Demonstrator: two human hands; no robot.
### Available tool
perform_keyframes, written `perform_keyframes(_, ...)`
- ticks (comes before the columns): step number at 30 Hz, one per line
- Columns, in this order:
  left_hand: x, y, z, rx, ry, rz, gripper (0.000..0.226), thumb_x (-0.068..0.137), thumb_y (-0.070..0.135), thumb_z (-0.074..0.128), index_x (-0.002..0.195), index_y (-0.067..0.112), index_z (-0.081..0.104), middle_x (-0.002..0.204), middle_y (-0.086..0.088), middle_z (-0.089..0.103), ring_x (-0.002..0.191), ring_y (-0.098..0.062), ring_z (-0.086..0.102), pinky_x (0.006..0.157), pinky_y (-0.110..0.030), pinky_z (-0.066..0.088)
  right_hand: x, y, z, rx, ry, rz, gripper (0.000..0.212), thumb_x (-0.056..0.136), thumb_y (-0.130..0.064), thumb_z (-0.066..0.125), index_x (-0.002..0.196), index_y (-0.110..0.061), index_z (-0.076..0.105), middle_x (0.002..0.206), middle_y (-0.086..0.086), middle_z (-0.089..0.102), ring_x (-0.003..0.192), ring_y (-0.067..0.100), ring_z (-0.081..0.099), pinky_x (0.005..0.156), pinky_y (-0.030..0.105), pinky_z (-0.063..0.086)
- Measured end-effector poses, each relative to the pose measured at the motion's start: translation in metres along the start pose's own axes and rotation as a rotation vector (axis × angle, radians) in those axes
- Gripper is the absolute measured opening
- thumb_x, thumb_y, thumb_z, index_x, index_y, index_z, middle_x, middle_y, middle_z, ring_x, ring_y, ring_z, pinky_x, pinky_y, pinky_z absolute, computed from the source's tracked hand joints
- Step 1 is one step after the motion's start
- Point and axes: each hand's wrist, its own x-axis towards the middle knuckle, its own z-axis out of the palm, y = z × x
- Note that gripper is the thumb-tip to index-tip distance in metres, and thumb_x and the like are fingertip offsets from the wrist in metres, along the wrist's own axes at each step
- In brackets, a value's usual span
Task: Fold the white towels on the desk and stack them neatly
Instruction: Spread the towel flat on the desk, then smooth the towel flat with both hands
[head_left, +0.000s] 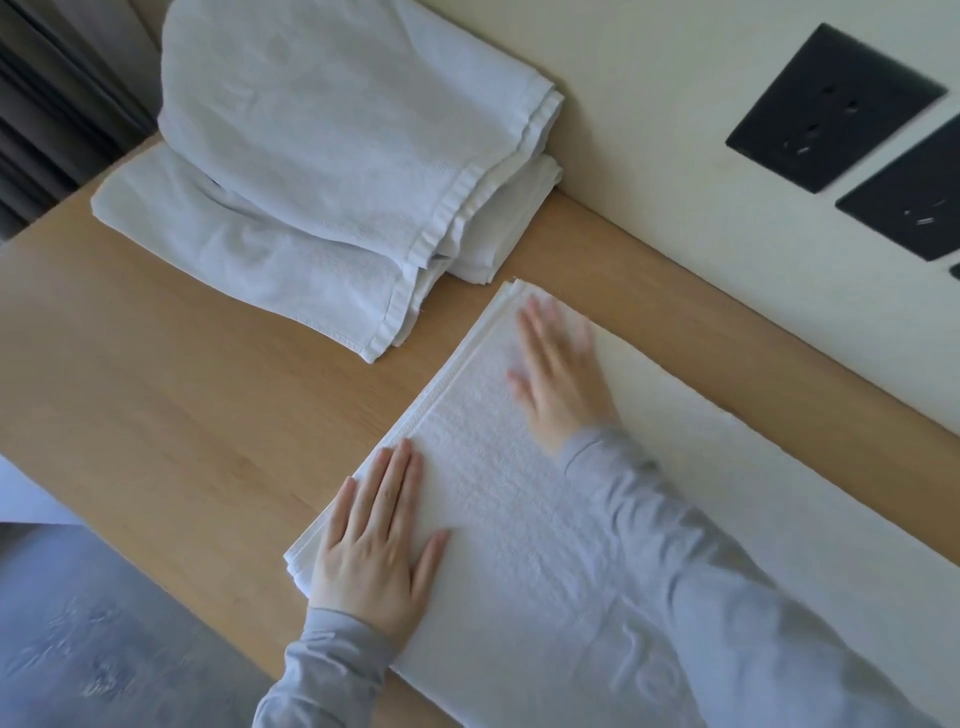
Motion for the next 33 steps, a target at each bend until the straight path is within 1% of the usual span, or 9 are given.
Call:
perform_keyframes(3, 0.0, 0.0, -0.002, 0.005, -0.015, -0.005, 0.067, 0.095, 0.049, 0.017, 0.143, 0.005, 0.033, 0.15, -0.008, 0.031, 0.139, -0.019, 0.024, 0.115, -0.038, 0.016, -0.064, -0.067, 0.016, 0.176, 0.107, -0.211, 0.056, 0.092, -0.027, 0.039, 0.14, 0.002, 0.036, 0.15, 0.018, 0.032, 0.14, 0.033, 0.025, 0.113, 0.054, 0.021)
perform_keyframes(5, 0.0, -0.001, -0.003, 0.044, -0.032, 0.025, 0.066, 0.096, 0.047, 0.014, 0.143, 0.005, 0.032, 0.151, -0.01, 0.03, 0.14, -0.02, 0.024, 0.115, -0.039, 0.016, -0.108, -0.089, 0.028, 0.14, 0.056, -0.366, 0.056, 0.094, -0.033, 0.038, 0.141, -0.004, 0.037, 0.151, 0.012, 0.031, 0.143, 0.026, 0.022, 0.114, 0.048, 0.023)
perform_keyframes(9, 0.0, -0.001, -0.006, 0.035, -0.028, -0.024, 0.069, 0.094, 0.052, 0.018, 0.144, 0.006, 0.03, 0.151, -0.007, 0.029, 0.14, -0.017, 0.022, 0.116, -0.036, 0.013, -0.135, -0.033, 0.031, -0.007, -0.058, -0.445, 0.061, 0.095, -0.044, 0.035, 0.146, -0.011, 0.028, 0.154, 0.004, 0.026, 0.144, 0.018, 0.018, 0.114, 0.046, 0.022)
perform_keyframes(11, 0.0, 0.002, -0.007, 0.034, -0.044, -0.046, 0.07, 0.093, 0.054, 0.017, 0.146, 0.009, 0.026, 0.152, -0.004, 0.027, 0.141, -0.015, 0.019, 0.117, -0.033, 0.008, -0.131, 0.023, 0.021, -0.071, -0.078, -0.334, 0.061, 0.096, -0.046, 0.026, 0.148, -0.014, 0.022, 0.155, 0.002, 0.022, 0.144, 0.019, 0.019, 0.114, 0.047, 0.02)
perform_keyframes(16, -0.001, 0.002, -0.006, 0.056, -0.048, -0.042, 0.07, 0.092, 0.053, 0.018, 0.149, 0.011, 0.018, 0.154, -0.002, 0.022, 0.142, -0.014, 0.015, 0.117, -0.032, 0.006, -0.123, 0.153, -0.002, -0.054, -0.066, 0.237, 0.075, 0.093, -0.054, 0.006, 0.145, -0.004, 0.03, 0.152, 0.01, 0.029, 0.142, 0.025, 0.025, 0.116, 0.045, 0.012)
perform_keyframes(21, -0.002, 0.006, -0.007, 0.075, -0.055, -0.064, 0.074, 0.09, 0.059, 0.004, 0.15, 0.014, 0.006, 0.157, 0.001, 0.01, 0.144, -0.013, 0.007, 0.118, -0.035, -0.001, -0.125, 0.134, -0.003, -0.085, -0.04, 0.41, 0.064, 0.098, -0.043, 0.02, 0.149, -0.006, 0.011, 0.158, 0.009, 0.005, 0.146, 0.021, 0.0, 0.118, 0.045, -0.006)
perform_keyframes(25, -0.009, 0.057, -0.007, -0.021, -0.006, -0.053, 0.071, 0.094, 0.05, 0.005, 0.148, 0.004, 0.016, 0.155, -0.007, 0.014, 0.143, -0.018, 0.009, 0.118, -0.037, 0.0, -0.165, 0.044, 0.0, 0.039, 0.141, 0.201, 0.058, 0.096, -0.031, 0.028, 0.145, -0.001, 0.025, 0.154, 0.015, 0.022, 0.144, 0.028, 0.017, 0.117, 0.049, 0.013)
perform_keyframes(28, -0.02, 0.106, 0.004, -0.067, -0.026, 0.079, 0.065, 0.098, 0.042, 0.007, 0.145, 0.001, 0.024, 0.152, -0.012, 0.023, 0.141, -0.026, 0.021, 0.117, -0.038, 0.005, -0.208, -0.017, 0.021, 0.094, 0.092, -0.037, 0.053, 0.095, -0.029, 0.037, 0.141, -0.003, 0.037, 0.151, 0.012, 0.031, 0.143, 0.026, 0.022, 0.113, 0.047, 0.027)
perform_keyframes(33, -0.024, 0.114, 0.018, 0.012, -0.036, 0.074, 0.067, 0.097, 0.044, 0.006, 0.144, 0.002, 0.027, 0.151, -0.012, 0.028, 0.14, -0.024, 0.026, 0.115, -0.041, 0.011, -0.246, 0.042, 0.024, -0.023, -0.03, -0.198, 0.056, 0.095, -0.039, 0.032, 0.143, -0.01, 0.035, 0.152, 0.005, 0.03, 0.143, 0.02, 0.023, 0.113, 0.047, 0.026)
